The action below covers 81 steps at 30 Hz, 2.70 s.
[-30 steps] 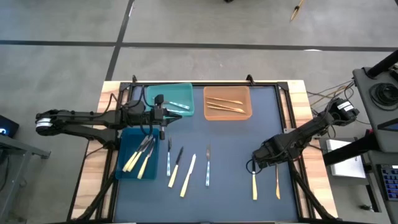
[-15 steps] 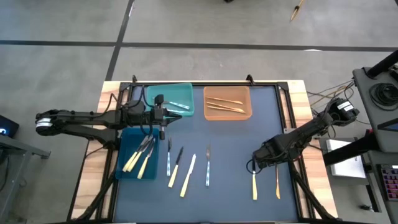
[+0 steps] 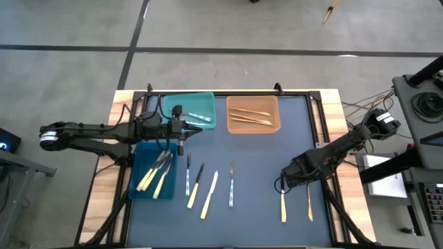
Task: Sort silverware by color (type)
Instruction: Put the golden knife into the orange bin
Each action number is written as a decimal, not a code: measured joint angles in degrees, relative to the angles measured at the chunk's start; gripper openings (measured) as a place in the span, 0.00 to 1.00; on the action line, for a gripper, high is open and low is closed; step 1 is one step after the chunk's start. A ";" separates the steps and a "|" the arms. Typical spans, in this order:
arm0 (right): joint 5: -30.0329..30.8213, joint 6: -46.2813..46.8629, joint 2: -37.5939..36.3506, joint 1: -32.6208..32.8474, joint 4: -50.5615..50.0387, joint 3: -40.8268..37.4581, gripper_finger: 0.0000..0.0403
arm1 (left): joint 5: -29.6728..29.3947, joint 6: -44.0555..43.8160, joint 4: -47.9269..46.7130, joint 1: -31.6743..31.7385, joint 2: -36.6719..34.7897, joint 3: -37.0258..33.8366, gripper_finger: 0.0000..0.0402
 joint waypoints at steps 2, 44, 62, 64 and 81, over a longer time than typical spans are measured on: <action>0.29 -0.33 0.02 0.02 0.05 0.17 0.32 | 0.00 0.02 -0.01 0.00 -0.01 0.00 0.00; 4.06 -1.80 -1.46 -0.04 4.46 0.79 0.04 | 0.00 -0.01 0.06 0.00 0.00 0.00 0.00; 14.35 -2.97 -2.62 -0.56 0.80 5.94 0.03 | 0.00 -0.01 1.26 -0.01 0.00 0.00 0.00; 15.97 -4.09 -2.62 -1.02 -1.08 7.64 0.03 | 0.00 -0.01 1.40 -0.02 -0.01 0.00 0.00; 36.33 -23.46 -2.62 -10.93 -10.48 22.16 0.03 | 0.00 -0.01 1.57 0.00 -0.01 -0.02 0.00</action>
